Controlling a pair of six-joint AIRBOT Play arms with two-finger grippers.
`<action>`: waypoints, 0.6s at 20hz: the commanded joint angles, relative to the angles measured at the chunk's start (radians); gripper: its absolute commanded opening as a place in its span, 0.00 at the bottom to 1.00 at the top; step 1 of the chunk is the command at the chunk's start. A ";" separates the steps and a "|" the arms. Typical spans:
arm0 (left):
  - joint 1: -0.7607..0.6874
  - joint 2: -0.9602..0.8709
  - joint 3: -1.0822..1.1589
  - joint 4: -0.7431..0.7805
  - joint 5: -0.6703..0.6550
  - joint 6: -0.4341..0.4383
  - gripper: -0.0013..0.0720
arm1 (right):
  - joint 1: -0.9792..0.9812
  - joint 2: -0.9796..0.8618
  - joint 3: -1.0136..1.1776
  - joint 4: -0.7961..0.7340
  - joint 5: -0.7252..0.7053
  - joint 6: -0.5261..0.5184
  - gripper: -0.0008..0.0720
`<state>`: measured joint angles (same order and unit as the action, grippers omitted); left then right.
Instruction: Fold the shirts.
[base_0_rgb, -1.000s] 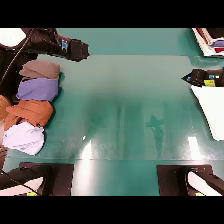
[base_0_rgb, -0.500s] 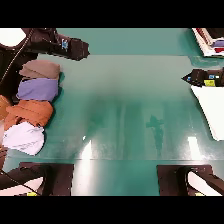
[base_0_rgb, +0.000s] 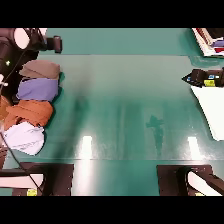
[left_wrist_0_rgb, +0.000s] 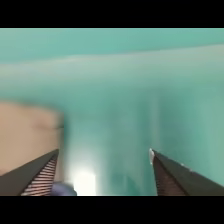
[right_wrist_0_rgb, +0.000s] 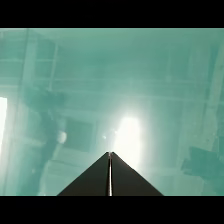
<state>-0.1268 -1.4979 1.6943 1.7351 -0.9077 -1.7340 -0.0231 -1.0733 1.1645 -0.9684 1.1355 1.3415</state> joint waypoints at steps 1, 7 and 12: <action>0.130 -0.162 0.000 0.060 -0.008 -0.058 1.00 | 0.000 0.000 0.001 0.000 0.002 0.000 0.04; 0.200 -0.356 0.000 0.053 0.047 -0.057 1.00 | 0.001 0.000 0.001 0.000 0.005 0.000 0.04; 0.199 -0.365 0.002 0.053 0.063 -0.058 0.52 | 0.001 0.000 0.001 0.000 0.005 0.000 0.04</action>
<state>0.0654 -1.8484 1.6947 1.7863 -0.8482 -1.7905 -0.0231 -1.0733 1.1645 -0.9684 1.1400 1.3415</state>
